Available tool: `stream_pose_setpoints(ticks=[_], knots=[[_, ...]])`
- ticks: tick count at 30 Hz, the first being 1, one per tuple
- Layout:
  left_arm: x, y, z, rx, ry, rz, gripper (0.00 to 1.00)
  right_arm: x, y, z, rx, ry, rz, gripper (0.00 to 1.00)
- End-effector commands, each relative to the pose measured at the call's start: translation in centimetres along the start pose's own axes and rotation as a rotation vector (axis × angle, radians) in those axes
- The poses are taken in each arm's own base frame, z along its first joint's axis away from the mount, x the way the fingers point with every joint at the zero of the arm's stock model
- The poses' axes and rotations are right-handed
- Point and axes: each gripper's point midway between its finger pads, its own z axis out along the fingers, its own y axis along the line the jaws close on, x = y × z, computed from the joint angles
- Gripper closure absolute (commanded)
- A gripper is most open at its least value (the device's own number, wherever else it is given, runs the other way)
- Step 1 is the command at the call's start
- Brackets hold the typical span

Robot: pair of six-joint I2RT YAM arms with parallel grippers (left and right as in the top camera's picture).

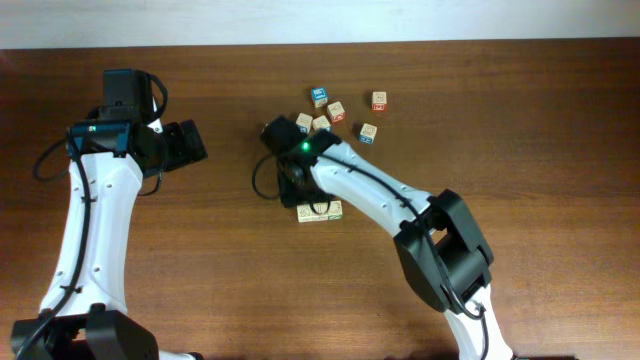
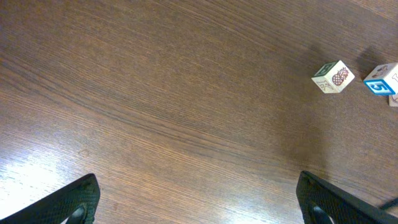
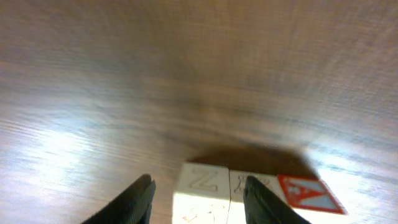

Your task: Rotate 3 blocks

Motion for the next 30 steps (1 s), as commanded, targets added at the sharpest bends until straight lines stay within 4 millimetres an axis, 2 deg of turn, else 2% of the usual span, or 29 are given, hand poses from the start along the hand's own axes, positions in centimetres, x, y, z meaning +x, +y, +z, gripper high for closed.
stream_pose_setpoints(ticks=[1,2,3,5,6,7,8,9,10,12,14,15,16,17,18,19,21,24,25,26,30], knots=[[-0.4,-0.4,-0.3,0.015,-0.009,-0.008,0.01,-5.2,-0.3,-7.7,-0.050,-0.133,-0.014,0.53],[-0.4,-0.4,-0.3,0.015,-0.007,-0.008,0.01,-6.2,-1.2,-11.4,-0.055,-0.165,-0.029,0.53],[-0.3,-0.6,-0.3,0.016,-0.003,-0.002,0.00,-6.8,-2.7,-16.2,-0.058,-0.202,-0.044,0.53],[0.0,-1.6,-0.3,0.026,-0.003,0.022,0.03,-6.7,-4.4,-20.9,-0.079,-0.234,-0.066,0.53],[0.2,-2.3,-0.4,0.028,-0.004,0.043,0.02,-6.0,-5.6,-24.1,-0.109,-0.248,-0.085,0.53],[0.5,-3.1,-0.5,0.038,-0.003,0.064,0.02,-5.3,-6.7,-26.1,-0.124,-0.257,-0.086,0.53],[0.8,-3.9,-0.5,0.047,0.000,0.085,0.02,-5.0,-6.1,-27.7,-0.205,-0.282,-0.142,0.52],[1.3,-4.8,-0.6,0.056,0.006,0.109,0.02,-4.8,-6.7,-29.1,-0.232,-0.305,-0.143,0.52],[1.7,-5.3,-0.7,0.060,0.015,0.125,0.02,-4.6,-7.2,-29.4,-0.230,-0.307,-0.135,0.52],[2.9,-6.4,-0.8,0.067,0.040,0.161,0.03,-3.9,-7.7,-27.5,-0.212,-0.231,-0.120,0.53],[4.4,-7.0,-0.7,0.066,0.082,0.162,0.05,-1.7,-8.8,-21.2,-0.164,-0.005,-0.102,0.54],[5.1,-7.1,-0.3,0.071,0.105,0.140,0.07,-1.0,-9.0,-18.9,-0.151,0.057,-0.104,0.54],[6.4,-7.4,0.6,0.091,0.151,0.137,0.14,-0.1,-9.5,-14.8,-0.137,0.131,-0.093,0.54],[7.8,-7.4,1.9,0.096,0.204,0.139,0.27,1.0,-8.7,-10.8,-0.232,0.192,-0.122,0.54],[8.7,-7.4,2.8,0.093,0.241,0.142,0.38,1.8,-8.1,-8.6,-0.297,0.216,-0.134,0.54],[9.2,-7.5,3.5,0.086,0.263,0.152,0.47,2.4,-8.3,-7.0,-0.302,0.231,-0.128,0.57],[10.5,-8.9,4.9,0.090,0.305,0.191,0.67,3.9,-8.5,-3.8,-0.346,0.256,-0.110,0.60],[12.3,-10.3,6.8,0.083,0.362,0.237,0.82,4.6,-8.0,-2.0,-0.490,0.250,-0.092,0.60],[12.9,-10.9,7.7,0.093,0.386,0.247,0.95,4.8,-8.4,-1.5,-0.509,0.247,-0.076,0.61],[13.3,-11.3,8.3,0.100,0.399,0.252,1.00,4.9,-8.8,-1.1,-0.512,0.249,-0.063,0.61],[13.5,-11.8,9.6,0.099,0.403,0.260,1.00,4.7,-10.2,-1.0,-0.515,0.244,-0.020,0.73]])
